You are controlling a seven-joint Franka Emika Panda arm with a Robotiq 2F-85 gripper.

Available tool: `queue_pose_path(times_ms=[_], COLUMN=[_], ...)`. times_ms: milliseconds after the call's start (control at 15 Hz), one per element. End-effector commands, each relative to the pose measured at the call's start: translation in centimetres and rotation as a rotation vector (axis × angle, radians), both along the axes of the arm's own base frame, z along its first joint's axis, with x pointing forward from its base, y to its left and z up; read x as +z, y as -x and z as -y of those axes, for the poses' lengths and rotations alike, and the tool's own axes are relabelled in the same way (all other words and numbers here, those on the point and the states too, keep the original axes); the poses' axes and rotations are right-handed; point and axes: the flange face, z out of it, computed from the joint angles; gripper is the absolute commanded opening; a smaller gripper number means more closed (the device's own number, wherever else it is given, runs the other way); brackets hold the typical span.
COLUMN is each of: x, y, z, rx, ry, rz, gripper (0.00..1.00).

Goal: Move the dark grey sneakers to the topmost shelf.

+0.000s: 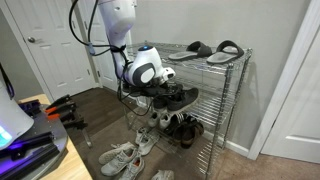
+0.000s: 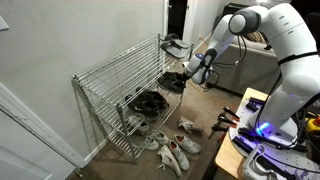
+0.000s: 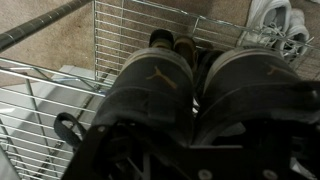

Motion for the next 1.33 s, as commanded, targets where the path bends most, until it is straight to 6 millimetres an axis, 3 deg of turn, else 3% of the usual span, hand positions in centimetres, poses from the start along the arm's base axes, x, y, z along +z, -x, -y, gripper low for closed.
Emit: queue_pose_path(times_ms=[0, 333, 667, 800, 1267], x=[-1.0, -1.2, -0.9, -0.8, 1.8], y=[0.4, 1.1, 1.9, 2.4, 5.8], z=[-0.1, -0.1, 0.3, 0.4, -0.3], rx=[0.007, 0.000, -0.004, -0.003, -0.006], ry=[0.001, 0.004, 0.013, 0.014, 0.022], rz=[-0.019, -0.022, -0.029, -0.044, -0.113], gripper=[0.61, 0.29, 0.02, 0.06, 0.06])
